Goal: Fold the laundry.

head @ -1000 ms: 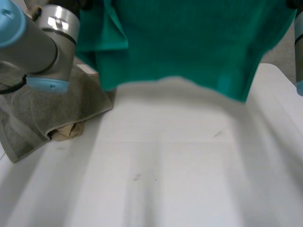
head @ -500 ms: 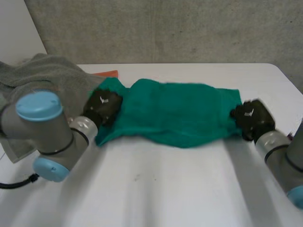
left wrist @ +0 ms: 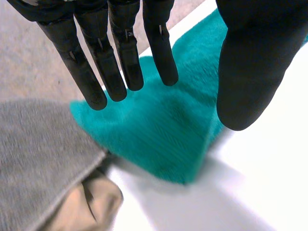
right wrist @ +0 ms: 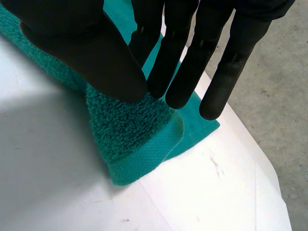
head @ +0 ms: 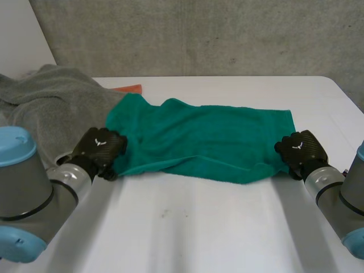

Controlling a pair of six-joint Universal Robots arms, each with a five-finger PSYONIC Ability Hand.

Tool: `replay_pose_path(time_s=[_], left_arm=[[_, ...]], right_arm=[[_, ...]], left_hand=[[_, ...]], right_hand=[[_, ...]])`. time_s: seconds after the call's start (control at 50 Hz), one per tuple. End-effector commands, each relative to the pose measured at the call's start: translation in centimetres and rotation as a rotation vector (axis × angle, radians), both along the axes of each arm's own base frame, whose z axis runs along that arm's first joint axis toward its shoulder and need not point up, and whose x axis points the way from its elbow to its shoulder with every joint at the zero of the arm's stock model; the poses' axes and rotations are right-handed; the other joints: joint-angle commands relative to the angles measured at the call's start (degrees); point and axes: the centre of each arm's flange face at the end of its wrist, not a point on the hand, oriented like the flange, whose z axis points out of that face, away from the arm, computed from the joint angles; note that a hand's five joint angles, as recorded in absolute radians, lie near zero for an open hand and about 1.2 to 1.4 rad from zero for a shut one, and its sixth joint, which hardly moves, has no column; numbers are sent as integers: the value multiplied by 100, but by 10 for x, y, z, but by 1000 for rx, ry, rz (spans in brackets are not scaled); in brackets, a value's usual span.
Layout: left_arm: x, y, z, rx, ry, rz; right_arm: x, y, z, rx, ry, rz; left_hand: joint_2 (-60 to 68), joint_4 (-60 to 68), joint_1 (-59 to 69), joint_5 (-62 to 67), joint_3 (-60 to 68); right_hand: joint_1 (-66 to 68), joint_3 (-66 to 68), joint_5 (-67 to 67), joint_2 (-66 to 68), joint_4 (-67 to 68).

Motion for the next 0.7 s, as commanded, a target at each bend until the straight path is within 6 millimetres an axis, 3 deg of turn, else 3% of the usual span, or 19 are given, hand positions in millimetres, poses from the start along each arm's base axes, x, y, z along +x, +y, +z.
replay_pose_path(time_s=[0.02, 0.22, 0.48, 0.54, 0.6, 0.7], left_arm=[[10, -9, -10, 63, 52, 51], [0, -38, -36, 128, 65, 34], [-23, -49, -47, 160, 51, -11], [-28, -55, -51, 147, 48, -17], [-28, -63, -49, 119, 52, 4], [-21, -79, -32, 17, 47, 104]], right_arm=[[1, 1, -1, 3, 0, 2], [-1, 4, -4, 18, 4, 1], [-3, 4, -6, 22, 9, -6], [-3, 4, -6, 21, 12, -6], [-4, 4, -5, 18, 14, -9], [-12, -4, 17, -48, 19, -44]], left_hand=[[422, 411, 350, 419, 433], [187, 175, 114, 183, 198], [-167, -179, -239, -171, -156], [1374, 1362, 1301, 1370, 1385], [4159, 4148, 4087, 4156, 4170], [4171, 4159, 4098, 4167, 4182]], right_hand=[[1495, 1152, 1133, 1262, 1120], [1495, 1152, 1133, 1262, 1120], [1495, 1152, 1133, 1262, 1120], [1495, 1152, 1133, 1262, 1120], [1495, 1152, 1133, 1262, 1120], [1495, 1152, 1133, 1262, 1120]])
